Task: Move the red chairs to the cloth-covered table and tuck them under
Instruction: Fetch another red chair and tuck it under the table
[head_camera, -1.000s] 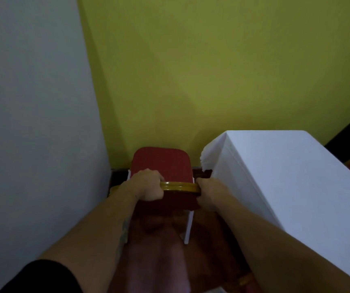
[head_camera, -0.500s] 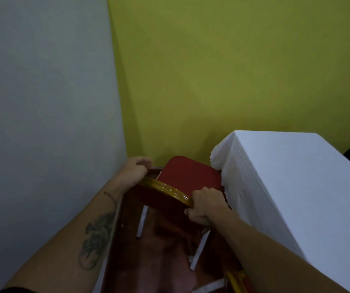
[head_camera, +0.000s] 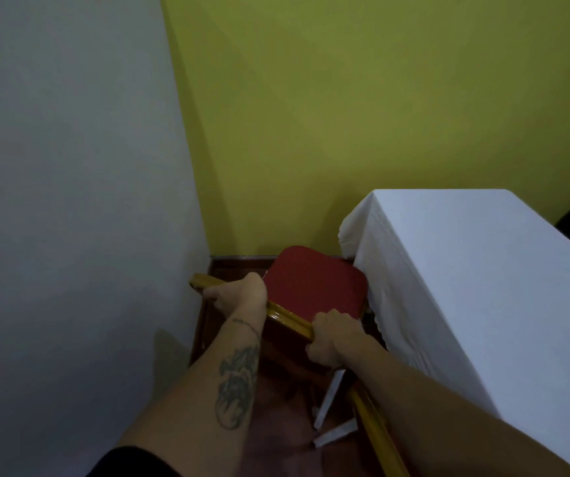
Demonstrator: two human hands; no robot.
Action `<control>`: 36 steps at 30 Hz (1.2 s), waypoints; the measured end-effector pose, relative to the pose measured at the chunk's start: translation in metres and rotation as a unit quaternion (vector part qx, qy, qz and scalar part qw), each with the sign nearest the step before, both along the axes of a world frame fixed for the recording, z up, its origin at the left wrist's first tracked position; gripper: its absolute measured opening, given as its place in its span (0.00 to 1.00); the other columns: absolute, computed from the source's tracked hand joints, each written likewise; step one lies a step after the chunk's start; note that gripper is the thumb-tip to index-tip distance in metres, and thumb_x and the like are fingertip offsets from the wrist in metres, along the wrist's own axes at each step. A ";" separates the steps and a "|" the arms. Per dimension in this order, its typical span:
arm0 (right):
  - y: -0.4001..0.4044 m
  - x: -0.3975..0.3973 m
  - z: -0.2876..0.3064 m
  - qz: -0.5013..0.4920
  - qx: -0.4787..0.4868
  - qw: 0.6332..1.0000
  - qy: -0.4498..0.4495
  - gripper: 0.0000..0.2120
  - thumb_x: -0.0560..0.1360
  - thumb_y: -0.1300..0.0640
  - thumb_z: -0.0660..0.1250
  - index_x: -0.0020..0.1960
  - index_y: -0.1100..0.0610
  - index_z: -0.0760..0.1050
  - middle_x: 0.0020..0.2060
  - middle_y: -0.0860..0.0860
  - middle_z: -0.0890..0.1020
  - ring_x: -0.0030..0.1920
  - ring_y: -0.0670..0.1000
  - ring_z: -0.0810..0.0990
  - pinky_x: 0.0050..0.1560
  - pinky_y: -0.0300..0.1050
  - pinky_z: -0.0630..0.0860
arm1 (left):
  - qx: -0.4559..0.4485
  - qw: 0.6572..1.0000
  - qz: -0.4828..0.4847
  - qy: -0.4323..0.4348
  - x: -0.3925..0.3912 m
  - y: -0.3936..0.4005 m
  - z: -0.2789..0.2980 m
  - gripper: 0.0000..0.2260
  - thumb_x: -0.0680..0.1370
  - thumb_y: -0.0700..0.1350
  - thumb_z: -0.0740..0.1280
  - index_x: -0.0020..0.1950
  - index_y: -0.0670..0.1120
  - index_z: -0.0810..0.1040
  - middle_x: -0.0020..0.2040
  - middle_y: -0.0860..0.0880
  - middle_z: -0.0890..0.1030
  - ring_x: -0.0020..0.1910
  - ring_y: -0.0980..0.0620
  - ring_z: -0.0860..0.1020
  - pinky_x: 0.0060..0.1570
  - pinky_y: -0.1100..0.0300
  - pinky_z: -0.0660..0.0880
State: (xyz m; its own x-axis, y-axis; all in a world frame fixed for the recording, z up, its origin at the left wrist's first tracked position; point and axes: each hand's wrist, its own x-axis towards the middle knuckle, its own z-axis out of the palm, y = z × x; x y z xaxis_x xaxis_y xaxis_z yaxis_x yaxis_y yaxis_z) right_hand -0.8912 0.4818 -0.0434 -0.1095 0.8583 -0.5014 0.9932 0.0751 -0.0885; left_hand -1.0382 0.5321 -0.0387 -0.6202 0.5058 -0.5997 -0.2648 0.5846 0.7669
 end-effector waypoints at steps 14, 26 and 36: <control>0.010 -0.108 0.004 0.058 -0.063 0.995 0.057 0.26 0.75 0.47 0.68 0.68 0.62 0.76 0.65 0.63 0.78 0.60 0.64 0.81 0.50 0.50 0.76 | -0.006 0.977 -0.171 0.129 -0.114 0.062 -0.039 0.27 0.61 0.43 0.66 0.60 0.41 0.77 0.53 0.40 0.82 0.48 0.38 0.81 0.50 0.43 0.82; 0.031 -0.134 0.001 0.001 -0.106 0.990 0.096 0.37 0.83 0.40 0.58 0.77 0.69 0.61 0.75 0.66 0.68 0.72 0.66 0.71 0.68 0.53 0.70 | 0.075 0.926 -0.353 0.110 -0.122 0.099 -0.006 0.08 0.69 0.33 0.67 0.46 0.42 0.77 0.41 0.42 0.79 0.36 0.44 0.78 0.34 0.57 0.76; 0.067 -0.111 -0.013 -0.103 -0.087 0.981 0.142 0.49 0.74 0.35 0.64 0.84 0.55 0.45 0.75 0.61 0.69 0.71 0.66 0.71 0.67 0.58 0.69 | 0.086 0.899 -0.422 0.080 -0.082 0.147 -0.001 0.09 0.71 0.31 0.64 0.41 0.45 0.71 0.37 0.44 0.74 0.31 0.46 0.74 0.29 0.59 0.71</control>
